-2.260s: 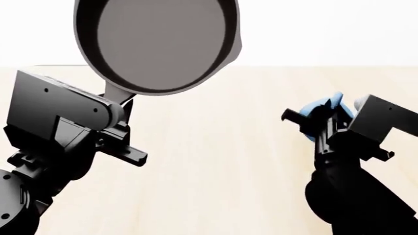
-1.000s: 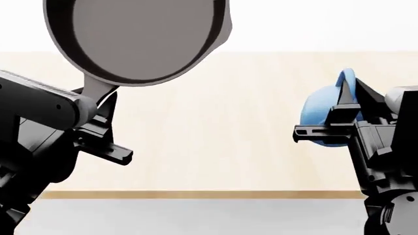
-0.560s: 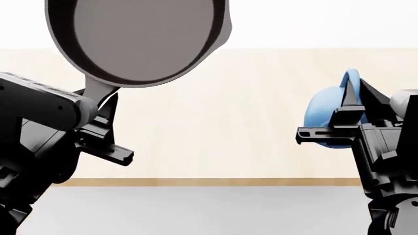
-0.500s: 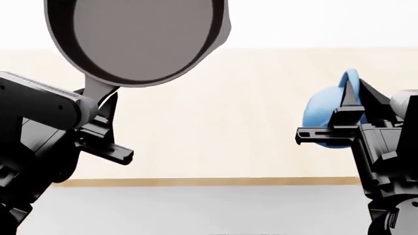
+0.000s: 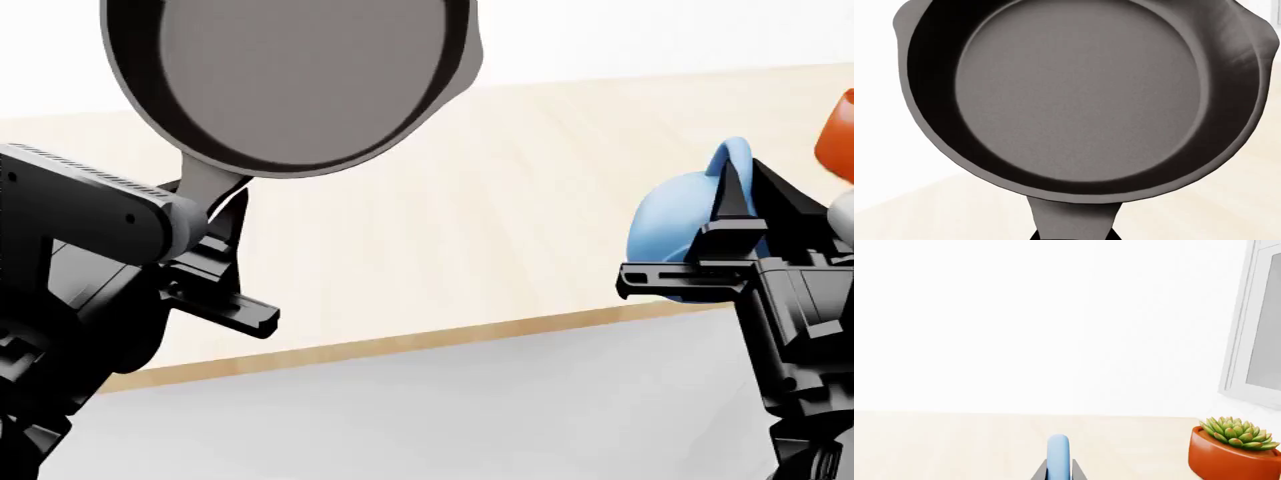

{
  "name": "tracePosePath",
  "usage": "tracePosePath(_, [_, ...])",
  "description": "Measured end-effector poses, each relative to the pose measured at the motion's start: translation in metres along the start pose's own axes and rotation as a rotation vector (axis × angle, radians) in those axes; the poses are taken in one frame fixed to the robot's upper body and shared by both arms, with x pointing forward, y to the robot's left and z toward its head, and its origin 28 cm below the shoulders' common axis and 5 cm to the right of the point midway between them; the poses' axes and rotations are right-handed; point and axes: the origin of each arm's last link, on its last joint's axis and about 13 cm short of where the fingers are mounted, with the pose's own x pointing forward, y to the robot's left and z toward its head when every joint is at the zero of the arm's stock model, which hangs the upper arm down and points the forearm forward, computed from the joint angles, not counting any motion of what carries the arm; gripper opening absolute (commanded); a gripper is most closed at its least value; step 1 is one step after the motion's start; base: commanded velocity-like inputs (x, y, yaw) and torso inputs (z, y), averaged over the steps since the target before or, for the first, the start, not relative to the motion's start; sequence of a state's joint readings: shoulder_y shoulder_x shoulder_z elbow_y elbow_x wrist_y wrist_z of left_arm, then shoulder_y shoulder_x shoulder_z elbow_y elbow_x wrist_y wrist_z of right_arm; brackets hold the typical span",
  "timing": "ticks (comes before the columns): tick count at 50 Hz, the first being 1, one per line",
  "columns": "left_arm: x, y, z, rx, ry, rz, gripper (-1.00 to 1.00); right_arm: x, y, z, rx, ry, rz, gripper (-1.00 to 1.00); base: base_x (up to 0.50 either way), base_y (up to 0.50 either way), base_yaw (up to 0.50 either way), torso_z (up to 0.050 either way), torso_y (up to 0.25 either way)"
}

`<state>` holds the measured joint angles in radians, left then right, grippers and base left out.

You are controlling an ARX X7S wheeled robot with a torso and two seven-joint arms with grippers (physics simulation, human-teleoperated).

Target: Pick the teapot and pan and place them in the sink. Then turn on the water.

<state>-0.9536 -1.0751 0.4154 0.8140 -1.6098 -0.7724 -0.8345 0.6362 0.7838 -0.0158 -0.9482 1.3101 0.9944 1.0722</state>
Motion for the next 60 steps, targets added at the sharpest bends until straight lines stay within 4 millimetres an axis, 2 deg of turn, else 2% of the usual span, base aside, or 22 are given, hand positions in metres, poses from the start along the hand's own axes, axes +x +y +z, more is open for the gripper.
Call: tracePosePath(60, [0.0020, -0.0064, -0.0084, -0.008, 0.028, -0.044, -1.00, -0.0041, -0.0014, -0.0048, 0.011, 0.010, 0.004, -1.00, -0.10, 0.04, -0.50, 0.001, 0.002])
